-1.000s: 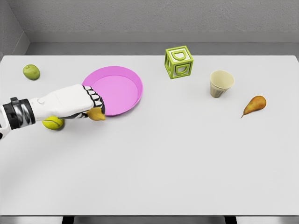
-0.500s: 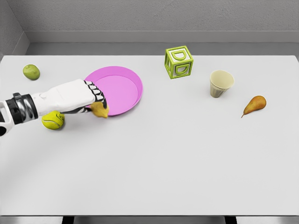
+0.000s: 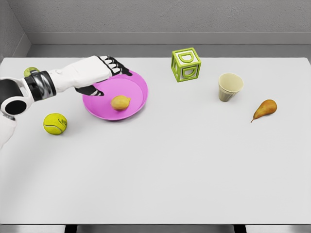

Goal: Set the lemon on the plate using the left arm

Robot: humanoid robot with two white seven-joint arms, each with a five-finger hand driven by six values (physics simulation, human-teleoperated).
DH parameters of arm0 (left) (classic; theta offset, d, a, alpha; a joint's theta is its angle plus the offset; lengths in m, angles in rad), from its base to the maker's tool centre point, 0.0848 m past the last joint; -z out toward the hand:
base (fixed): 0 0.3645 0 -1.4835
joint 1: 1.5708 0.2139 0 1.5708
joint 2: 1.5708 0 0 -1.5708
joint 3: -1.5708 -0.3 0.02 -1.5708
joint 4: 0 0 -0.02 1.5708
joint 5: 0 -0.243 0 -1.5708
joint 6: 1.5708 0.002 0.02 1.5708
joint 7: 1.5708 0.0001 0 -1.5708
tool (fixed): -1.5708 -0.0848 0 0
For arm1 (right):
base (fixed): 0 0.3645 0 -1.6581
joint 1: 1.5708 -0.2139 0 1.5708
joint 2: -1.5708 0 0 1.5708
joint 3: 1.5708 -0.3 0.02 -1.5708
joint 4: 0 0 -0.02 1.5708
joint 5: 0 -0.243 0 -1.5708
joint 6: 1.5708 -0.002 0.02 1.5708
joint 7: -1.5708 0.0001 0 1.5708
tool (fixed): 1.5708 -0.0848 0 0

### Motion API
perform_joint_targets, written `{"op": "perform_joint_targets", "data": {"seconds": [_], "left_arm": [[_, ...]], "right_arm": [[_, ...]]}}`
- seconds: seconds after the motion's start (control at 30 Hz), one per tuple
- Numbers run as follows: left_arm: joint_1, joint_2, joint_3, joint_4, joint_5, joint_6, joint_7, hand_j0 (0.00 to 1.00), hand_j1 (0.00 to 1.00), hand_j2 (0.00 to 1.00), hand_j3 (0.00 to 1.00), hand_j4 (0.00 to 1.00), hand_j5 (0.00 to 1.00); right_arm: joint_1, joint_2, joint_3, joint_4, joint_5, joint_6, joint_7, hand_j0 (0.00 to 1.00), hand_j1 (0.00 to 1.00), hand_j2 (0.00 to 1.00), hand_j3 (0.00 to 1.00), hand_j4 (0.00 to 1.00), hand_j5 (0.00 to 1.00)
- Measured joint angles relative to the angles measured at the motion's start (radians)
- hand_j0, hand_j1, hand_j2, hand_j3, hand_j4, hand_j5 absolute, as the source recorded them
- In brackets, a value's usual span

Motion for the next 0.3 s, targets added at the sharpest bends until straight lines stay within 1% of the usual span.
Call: {"op": "perform_joint_targets", "data": {"seconds": [0.07, 0.13, 0.17, 0.2, 0.3], "left_arm": [[0.078, 0.037, -0.003, -0.040, 0.050, -0.001, -0.001, 1.00, 1.00, 1.00, 1.00, 1.00, 1.00], [0.160, 0.115, -0.003, -0.113, 0.116, -0.001, -0.002, 1.00, 1.00, 1.00, 1.00, 1.00, 1.00], [0.172, 0.157, 0.001, -0.148, 0.147, -0.001, -0.005, 1.00, 1.00, 1.00, 1.00, 1.00, 1.00], [0.169, 0.191, 0.009, -0.175, 0.169, 0.000, -0.008, 1.00, 1.00, 1.00, 1.00, 1.00, 1.00], [0.176, 0.267, 0.046, -0.216, 0.205, 0.001, -0.015, 1.00, 1.00, 1.00, 1.00, 1.00, 1.00]], "right_arm": [[0.000, 0.000, 0.000, 0.000, 0.000, 0.000, 0.000, 1.00, 1.00, 1.00, 1.00, 1.00, 1.00], [0.000, 0.000, 0.000, 0.000, 0.000, 0.000, 0.000, 1.00, 1.00, 1.00, 1.00, 1.00, 1.00], [0.000, 0.000, 0.000, 0.000, 0.000, 0.000, 0.000, 1.00, 1.00, 1.00, 1.00, 1.00, 1.00], [0.000, 0.000, 0.000, 0.000, 0.000, 0.000, 0.000, 1.00, 1.00, 1.00, 1.00, 1.00, 1.00], [0.000, 0.000, 0.000, 0.000, 0.000, 0.000, 0.000, 1.00, 1.00, 1.00, 1.00, 1.00, 1.00]]}}
